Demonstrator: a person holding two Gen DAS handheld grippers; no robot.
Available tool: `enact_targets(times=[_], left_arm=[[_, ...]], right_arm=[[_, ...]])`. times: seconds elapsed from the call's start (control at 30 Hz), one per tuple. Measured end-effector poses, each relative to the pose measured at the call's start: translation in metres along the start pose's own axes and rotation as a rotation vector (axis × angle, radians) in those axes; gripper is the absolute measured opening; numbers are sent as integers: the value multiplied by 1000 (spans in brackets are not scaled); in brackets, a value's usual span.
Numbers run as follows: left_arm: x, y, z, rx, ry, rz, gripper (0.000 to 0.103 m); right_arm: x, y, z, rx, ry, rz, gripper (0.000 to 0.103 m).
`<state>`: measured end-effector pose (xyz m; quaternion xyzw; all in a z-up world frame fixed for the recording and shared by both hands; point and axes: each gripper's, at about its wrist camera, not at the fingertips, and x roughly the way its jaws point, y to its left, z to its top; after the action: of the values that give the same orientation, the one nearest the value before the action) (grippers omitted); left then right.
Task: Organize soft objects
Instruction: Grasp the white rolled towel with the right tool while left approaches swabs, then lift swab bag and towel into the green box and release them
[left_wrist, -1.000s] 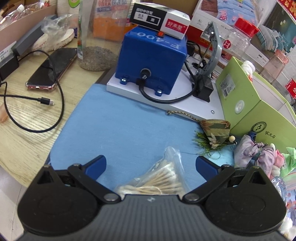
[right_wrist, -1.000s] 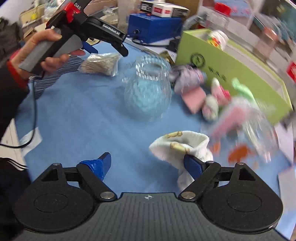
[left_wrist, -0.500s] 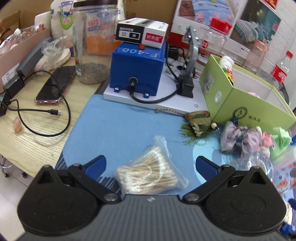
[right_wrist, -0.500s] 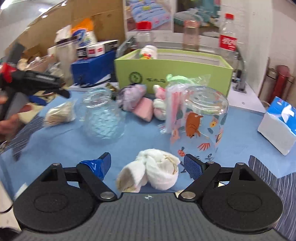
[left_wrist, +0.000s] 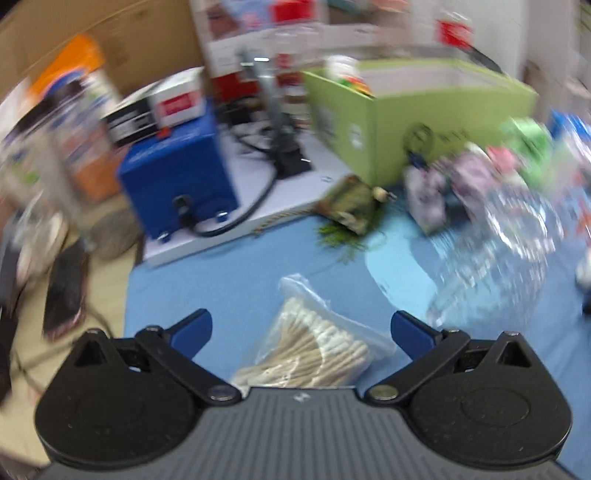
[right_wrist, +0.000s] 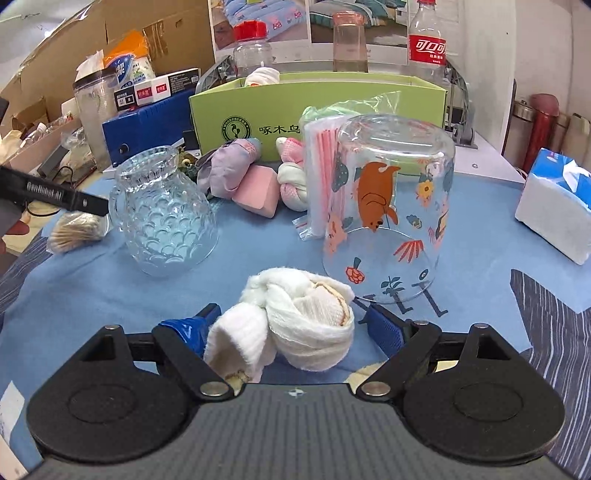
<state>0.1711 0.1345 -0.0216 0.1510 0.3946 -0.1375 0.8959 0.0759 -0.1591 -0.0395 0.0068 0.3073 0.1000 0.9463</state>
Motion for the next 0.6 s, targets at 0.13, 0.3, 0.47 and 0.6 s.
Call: enact_targets(times=[0.13,0.3,0.47,0.6], left_arm=[[8,-2,-6,163,20,-90,103],[11,0,-12,243,14,-178,103],[23,19,-12,132,47,-282,102],[25,23,-15,99,33,-293,101]], right_arm=[[1,4,-1,-9,5,-18,73],[5,11,-3,-13,-16,-85,75],[5,13,-7,25,-49,-143,76],[4,13,-6,31,-46,-157,77]])
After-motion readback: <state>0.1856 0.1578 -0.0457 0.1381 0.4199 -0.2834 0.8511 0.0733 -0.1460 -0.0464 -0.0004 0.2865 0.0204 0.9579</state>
